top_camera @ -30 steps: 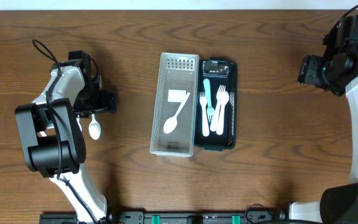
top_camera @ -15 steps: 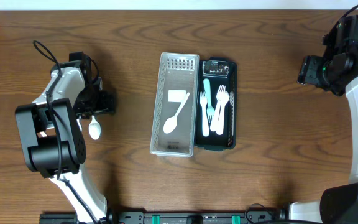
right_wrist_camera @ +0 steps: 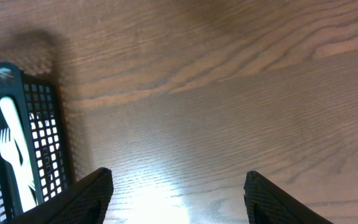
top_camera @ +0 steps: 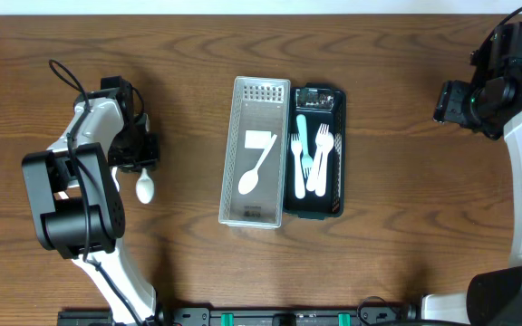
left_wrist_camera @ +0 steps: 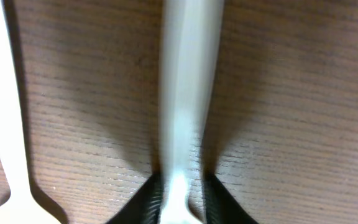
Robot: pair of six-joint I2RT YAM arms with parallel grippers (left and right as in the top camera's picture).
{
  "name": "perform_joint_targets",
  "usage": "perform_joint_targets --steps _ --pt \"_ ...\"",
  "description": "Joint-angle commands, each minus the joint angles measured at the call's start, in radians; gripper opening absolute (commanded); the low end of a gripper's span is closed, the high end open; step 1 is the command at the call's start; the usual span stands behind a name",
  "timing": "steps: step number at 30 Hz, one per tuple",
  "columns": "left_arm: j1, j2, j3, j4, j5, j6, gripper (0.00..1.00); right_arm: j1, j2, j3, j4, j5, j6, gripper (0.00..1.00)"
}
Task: Pack container
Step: 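Move left gripper back to the spoons and grasp another white spoon, then carry the spoon into the clear basket and release it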
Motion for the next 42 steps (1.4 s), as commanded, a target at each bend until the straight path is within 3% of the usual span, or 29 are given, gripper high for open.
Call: perform_joint_targets --steps 1,4,11,18,22,29,35,42 --pt "0.005 0.013 -0.024 -0.003 -0.002 0.003 0.19 -0.002 0.003 -0.006 -0.001 0.002 -0.018 0.71" --pt "0.005 0.013 -0.024 -0.003 -0.002 0.003 0.19 -0.002 0.003 -0.006 -0.001 0.002 -0.018 0.71" --pt "0.004 0.005 -0.011 -0.024 -0.006 0.004 0.06 -0.002 0.003 -0.006 -0.002 0.002 -0.018 0.71" --pt "-0.046 -0.109 0.210 -0.227 -0.004 -0.013 0.06 -0.002 0.003 -0.006 0.002 0.002 -0.019 0.71" --pt "-0.156 -0.237 0.296 -0.285 -0.004 -0.020 0.06 -0.002 0.003 -0.006 0.001 0.002 -0.019 0.71" --pt "-0.454 -0.387 0.303 -0.259 -0.005 -0.089 0.06 -0.002 0.003 -0.006 0.002 0.001 -0.018 0.71" --pt "-0.620 -0.341 0.271 -0.180 -0.005 -0.088 0.06 -0.002 0.003 -0.006 -0.002 0.001 -0.019 0.71" --pt "-0.664 -0.177 0.262 -0.153 -0.004 -0.100 0.06 0.003 0.003 -0.006 -0.005 0.000 -0.018 0.71"
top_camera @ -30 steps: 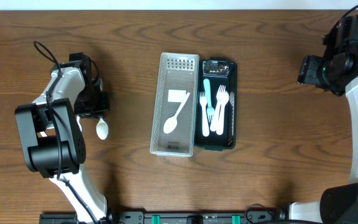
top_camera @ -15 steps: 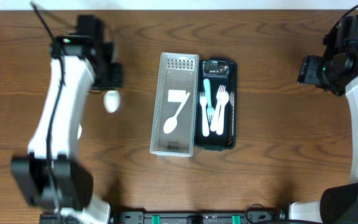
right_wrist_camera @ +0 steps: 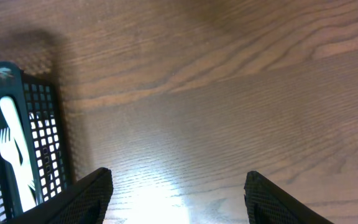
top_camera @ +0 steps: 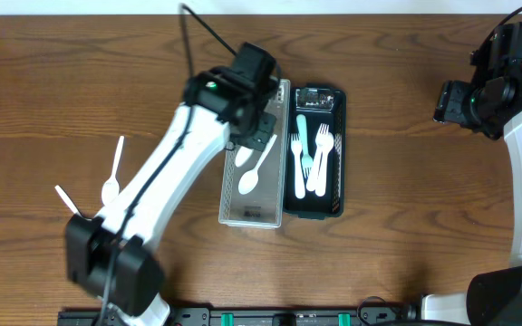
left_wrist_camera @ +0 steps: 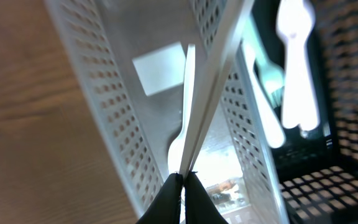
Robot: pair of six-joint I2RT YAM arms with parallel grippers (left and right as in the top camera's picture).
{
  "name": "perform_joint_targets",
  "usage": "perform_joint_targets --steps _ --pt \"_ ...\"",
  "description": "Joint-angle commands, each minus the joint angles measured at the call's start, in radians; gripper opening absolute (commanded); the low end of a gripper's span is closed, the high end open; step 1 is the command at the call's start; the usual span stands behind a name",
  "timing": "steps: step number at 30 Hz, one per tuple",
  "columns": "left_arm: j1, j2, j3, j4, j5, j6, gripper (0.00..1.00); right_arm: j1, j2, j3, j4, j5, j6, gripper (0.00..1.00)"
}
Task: Pack container
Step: 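Carry the spoon into the clear basket and release it, then move left gripper to a white spoon on the table and grasp it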
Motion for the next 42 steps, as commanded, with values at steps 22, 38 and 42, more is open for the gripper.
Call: perform_joint_targets --steps 22,38,42 --pt "0.127 -0.176 0.023 -0.047 -0.201 0.062 0.65 0.002 0.005 -0.006 -0.014 0.008 -0.032 0.72" --pt "0.855 -0.114 -0.115 0.037 -0.014 0.149 0.80 0.003 0.005 -0.007 -0.015 0.008 -0.040 0.75" --pt "0.894 -0.010 -0.185 0.106 -0.014 0.177 0.80 0.003 0.005 -0.007 -0.014 0.008 -0.040 0.76"
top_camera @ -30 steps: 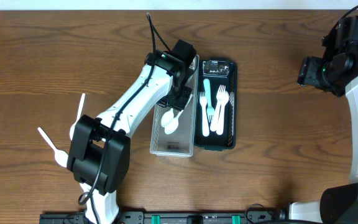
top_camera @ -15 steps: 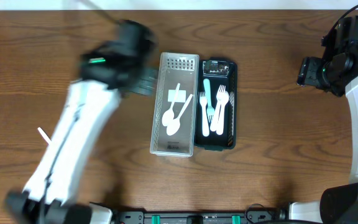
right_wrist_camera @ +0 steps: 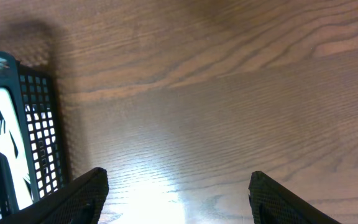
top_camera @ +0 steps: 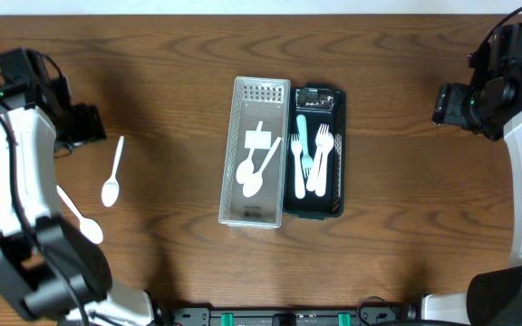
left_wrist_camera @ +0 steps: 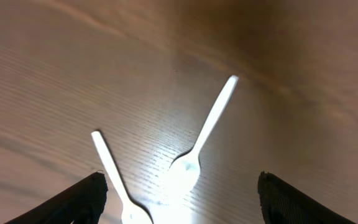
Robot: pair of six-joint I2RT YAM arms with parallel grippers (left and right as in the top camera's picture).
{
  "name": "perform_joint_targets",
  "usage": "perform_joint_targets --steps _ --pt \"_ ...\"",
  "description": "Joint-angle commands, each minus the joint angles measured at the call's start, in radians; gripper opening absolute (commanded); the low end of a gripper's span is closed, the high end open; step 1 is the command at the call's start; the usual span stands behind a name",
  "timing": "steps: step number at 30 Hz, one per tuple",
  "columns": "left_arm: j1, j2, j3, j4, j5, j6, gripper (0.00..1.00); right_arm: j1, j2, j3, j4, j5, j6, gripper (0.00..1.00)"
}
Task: Pack container
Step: 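Move left gripper to a white spoon on the table and grasp it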
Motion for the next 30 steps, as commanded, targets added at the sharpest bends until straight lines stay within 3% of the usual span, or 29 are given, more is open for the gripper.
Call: perform_joint_targets --steps 1,13,30 --pt "0.014 0.080 -0.047 0.030 0.037 0.038 0.80 0.003 0.005 -0.006 0.001 0.007 -0.014 0.76" --pt "0.010 0.277 -0.065 0.097 0.052 0.038 0.80 0.003 0.005 -0.006 0.011 0.007 -0.013 0.76" --pt "0.010 0.347 -0.093 0.095 0.055 0.037 0.80 0.003 0.005 -0.006 0.015 0.007 -0.013 0.77"
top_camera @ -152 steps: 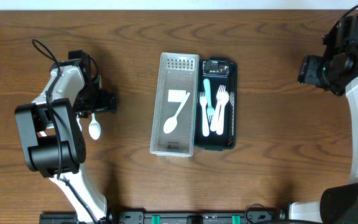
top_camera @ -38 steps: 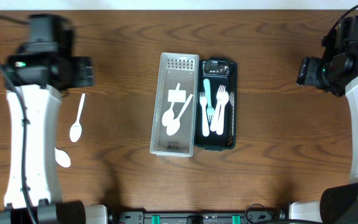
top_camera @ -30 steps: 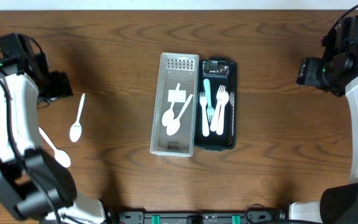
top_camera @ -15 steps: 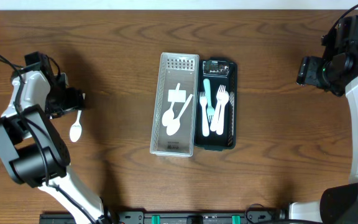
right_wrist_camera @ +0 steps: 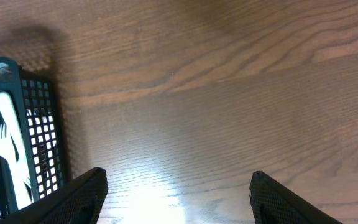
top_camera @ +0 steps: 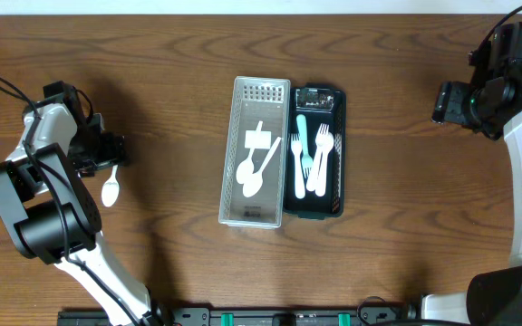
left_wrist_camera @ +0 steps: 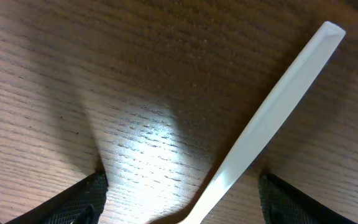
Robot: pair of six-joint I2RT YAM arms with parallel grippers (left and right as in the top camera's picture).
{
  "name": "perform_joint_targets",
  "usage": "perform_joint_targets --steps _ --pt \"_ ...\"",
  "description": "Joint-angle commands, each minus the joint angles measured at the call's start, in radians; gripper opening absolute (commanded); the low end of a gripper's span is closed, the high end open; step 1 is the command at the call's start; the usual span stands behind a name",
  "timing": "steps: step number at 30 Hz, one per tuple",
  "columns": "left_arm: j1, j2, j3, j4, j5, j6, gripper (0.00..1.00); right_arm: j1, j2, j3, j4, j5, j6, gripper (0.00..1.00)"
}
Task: Pack container
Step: 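Move left gripper to a white spoon on the table and grasp it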
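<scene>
A white perforated basket [top_camera: 255, 204] at the table's middle holds two white spoons [top_camera: 254, 177]. Beside it on the right, a black basket [top_camera: 337, 154] holds white forks and a teal utensil. At the far left a loose white spoon [top_camera: 110, 190] lies on the wood. My left gripper [top_camera: 109, 149] is open and low over its handle. In the left wrist view the handle [left_wrist_camera: 272, 106] runs diagonally between the two fingers of the left gripper [left_wrist_camera: 180, 190], which do not touch it. My right gripper [top_camera: 451, 101] hangs open over bare wood, seen again in its wrist view [right_wrist_camera: 182, 193].
The black basket's corner [right_wrist_camera: 39, 149], with a fork in it, shows at the left of the right wrist view. My left arm's lower links [top_camera: 48, 226] cover part of the table at the left. The table's far edge runs along the top.
My left gripper, then open higher above two loose spoons at the far left, now stands low astride one spoon's handle. The right arm has not moved.
First my left gripper was shut on a spoon handle on the table at left, with one spoon in the white basket. Then it held that spoon over the basket. Later two spoons lay in the basket and the gripper was open at the left; now it straddles another spoon.
</scene>
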Motion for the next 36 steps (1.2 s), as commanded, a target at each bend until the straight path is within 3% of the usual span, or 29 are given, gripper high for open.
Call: perform_joint_targets --steps 1,8,14,24,36 --pt "0.000 0.026 -0.032 -0.004 0.008 0.013 0.80 0.003 0.005 -0.006 -0.001 0.007 -0.013 0.77" --pt "0.000 0.026 -0.080 -0.004 0.008 0.013 0.73 0.003 0.005 -0.006 -0.008 0.007 -0.014 0.78" --pt "0.000 0.026 -0.083 -0.014 0.007 0.013 0.40 0.004 0.005 -0.006 -0.008 0.007 -0.014 0.78" --pt "0.000 0.026 -0.083 -0.015 0.008 0.013 0.14 0.004 0.005 -0.006 -0.008 0.007 -0.014 0.79" --pt "-0.022 -0.020 -0.060 -0.045 0.008 -0.006 0.06 0.004 0.005 -0.006 -0.009 0.007 -0.033 0.79"
